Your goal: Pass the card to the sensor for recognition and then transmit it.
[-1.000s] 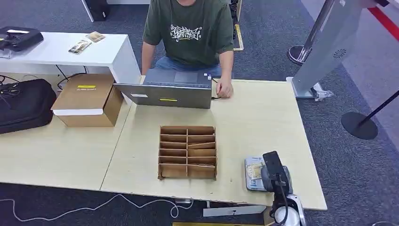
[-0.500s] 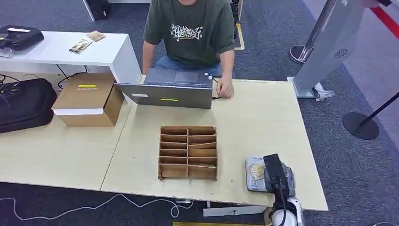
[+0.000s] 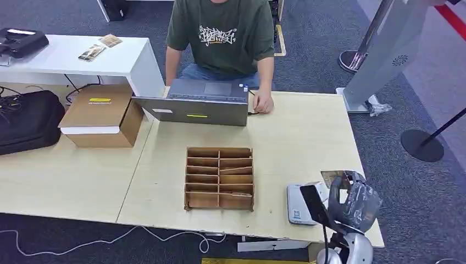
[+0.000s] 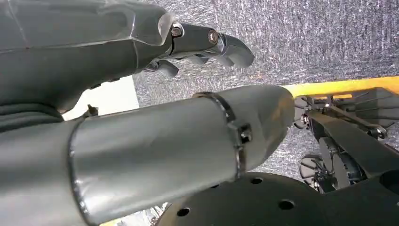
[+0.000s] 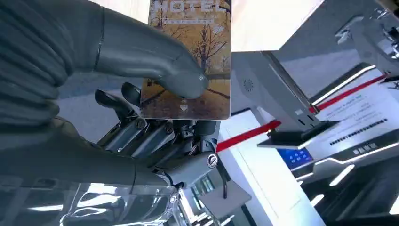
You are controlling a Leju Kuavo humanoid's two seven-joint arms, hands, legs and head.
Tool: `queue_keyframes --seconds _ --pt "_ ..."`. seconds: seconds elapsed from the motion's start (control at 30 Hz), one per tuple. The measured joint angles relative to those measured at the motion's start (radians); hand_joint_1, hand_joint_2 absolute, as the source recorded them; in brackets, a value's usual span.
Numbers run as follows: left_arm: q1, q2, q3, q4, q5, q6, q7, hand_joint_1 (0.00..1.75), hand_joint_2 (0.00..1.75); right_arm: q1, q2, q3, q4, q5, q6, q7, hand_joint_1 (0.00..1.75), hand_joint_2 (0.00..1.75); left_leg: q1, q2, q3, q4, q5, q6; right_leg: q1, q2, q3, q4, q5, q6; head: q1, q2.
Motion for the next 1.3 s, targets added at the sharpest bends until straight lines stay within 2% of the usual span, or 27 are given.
queue_keyframes --seconds 0.2,0.27,0.3,0.33,0.37,0.43,0.47,0.5,0.63,0.8,1.3 --pt "0.000 0.000 0.000 0.000 -0.003 0.002 -0.011 0.00 0.00 0.014 0.000 0.020 -0.012 0.245 -0.117 0.037 1.75 1.75 0.000 0.000 0.000 0.000 0.000 0.000 0.000 0.000 -0.001 0.000 0.000 0.000 0.000 0.000" --pt "0.000 0.001 0.000 0.000 -0.010 0.003 -0.011 0.00 0.00 0.025 -0.022 0.016 -0.034 0.278 -0.121 0.017 1.75 1.75 -0.001 0.000 0.000 0.000 0.000 0.000 0.000 0.000 -0.001 0.000 0.000 0.000 0.000 0.000" --pt "0.000 0.002 0.000 0.000 -0.013 0.003 -0.011 0.00 0.00 0.034 -0.039 0.005 -0.054 0.285 -0.121 -0.016 1.75 1.75 -0.001 -0.001 0.000 0.000 0.000 0.001 0.000 0.000 -0.001 0.000 0.000 0.000 0.000 0.000" --pt "0.000 0.003 0.000 0.000 -0.019 0.003 -0.011 0.00 0.00 0.045 -0.040 -0.020 -0.085 0.285 -0.121 -0.094 1.75 1.75 -0.001 -0.001 -0.001 0.000 0.000 0.001 0.000 -0.001 -0.001 0.000 0.000 0.000 0.000 0.000" --pt "0.001 0.003 0.000 0.000 -0.023 0.005 -0.011 0.00 0.00 0.050 -0.034 -0.057 -0.118 0.286 -0.121 -0.205 1.75 1.75 -0.001 -0.002 -0.002 0.000 0.000 0.001 0.000 -0.001 -0.001 0.000 0.000 0.000 0.000 0.000" --pt "0.002 0.007 0.000 0.000 -0.031 0.007 -0.011 0.00 0.00 0.043 0.008 -0.170 -0.193 0.285 -0.121 -0.492 1.75 1.75 -0.001 -0.001 -0.001 0.000 -0.001 0.001 0.000 0.000 -0.001 0.000 0.000 0.000 0.000 0.000" --pt "0.000 0.010 0.000 0.000 -0.034 0.008 -0.011 0.00 0.00 0.044 0.024 -0.212 -0.225 0.284 -0.121 -0.578 1.75 1.75 -0.001 -0.001 -0.001 0.000 -0.001 0.001 0.000 -0.001 -0.001 0.000 0.000 0.000 0.000 0.000" --pt "0.000 0.011 0.000 0.000 -0.037 0.008 -0.011 0.00 0.00 0.050 0.032 -0.242 -0.255 0.285 -0.121 -0.627 1.75 1.75 -0.001 -0.002 -0.002 0.000 -0.001 0.001 0.000 -0.002 -0.001 0.000 -0.001 0.000 0.000 0.000" --pt "0.001 0.016 0.000 0.000 -0.043 0.006 -0.011 0.00 0.00 0.057 0.036 -0.321 -0.355 0.283 -0.121 -0.626 1.75 1.75 -0.001 -0.003 -0.002 0.000 -0.001 0.001 0.000 -0.002 -0.001 0.000 -0.001 0.001 0.000 0.000" --pt "0.000 0.021 0.000 0.000 -0.045 0.003 -0.010 0.00 0.00 0.058 0.036 -0.351 -0.413 0.284 -0.121 -0.626 1.75 1.75 -0.001 -0.003 -0.002 0.000 -0.001 0.001 0.000 -0.002 -0.001 0.000 -0.001 0.001 0.000 0.000" --pt "0.000 0.029 0.000 0.000 -0.055 0.001 -0.001 0.00 0.00 0.048 0.037 -0.365 -0.466 0.284 -0.121 -0.626 1.75 1.75 -0.001 -0.003 -0.002 0.000 -0.001 0.001 0.000 -0.002 -0.001 0.000 -0.001 0.001 0.000 0.000"
